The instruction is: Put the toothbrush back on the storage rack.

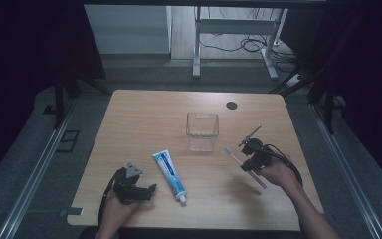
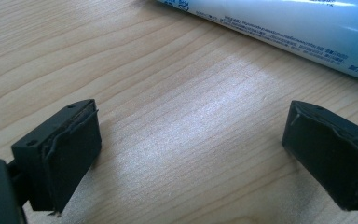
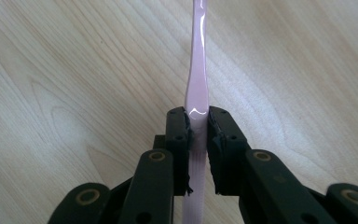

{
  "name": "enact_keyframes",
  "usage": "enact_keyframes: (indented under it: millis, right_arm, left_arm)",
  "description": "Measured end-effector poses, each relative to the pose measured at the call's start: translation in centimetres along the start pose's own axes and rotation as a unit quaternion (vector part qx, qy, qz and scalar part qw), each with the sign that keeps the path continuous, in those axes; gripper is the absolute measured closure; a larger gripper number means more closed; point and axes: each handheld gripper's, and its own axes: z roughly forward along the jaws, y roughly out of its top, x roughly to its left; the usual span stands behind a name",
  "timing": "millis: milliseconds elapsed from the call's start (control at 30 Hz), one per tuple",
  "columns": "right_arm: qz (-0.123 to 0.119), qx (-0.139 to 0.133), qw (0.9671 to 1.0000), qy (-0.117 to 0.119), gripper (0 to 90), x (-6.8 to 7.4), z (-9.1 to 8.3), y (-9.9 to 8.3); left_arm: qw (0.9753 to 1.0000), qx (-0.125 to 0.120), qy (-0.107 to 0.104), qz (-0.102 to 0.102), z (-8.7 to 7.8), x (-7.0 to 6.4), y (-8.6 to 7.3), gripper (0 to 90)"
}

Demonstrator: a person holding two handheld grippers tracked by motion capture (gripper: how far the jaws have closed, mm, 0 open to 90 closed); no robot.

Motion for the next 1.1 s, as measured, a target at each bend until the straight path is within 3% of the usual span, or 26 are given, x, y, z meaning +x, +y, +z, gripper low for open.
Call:
enact_keyframes:
  millis: [500, 1100]
  right_arm:
    - [0.006, -0.07, 0.9975, -0.002, 78.2, 0.2, -1.9, -0.1]
    - [0.009, -0.144, 0.9895, -0.007, 78.3, 0.3, -3.9, 0.7]
  left_arm:
    - [1.0, 0.0, 0.0, 0.003, 0.0, 0.0, 0.0, 4.3]
    - [1.0, -0.002, 0.0, 0.003, 0.0, 0.0, 0.0, 4.3]
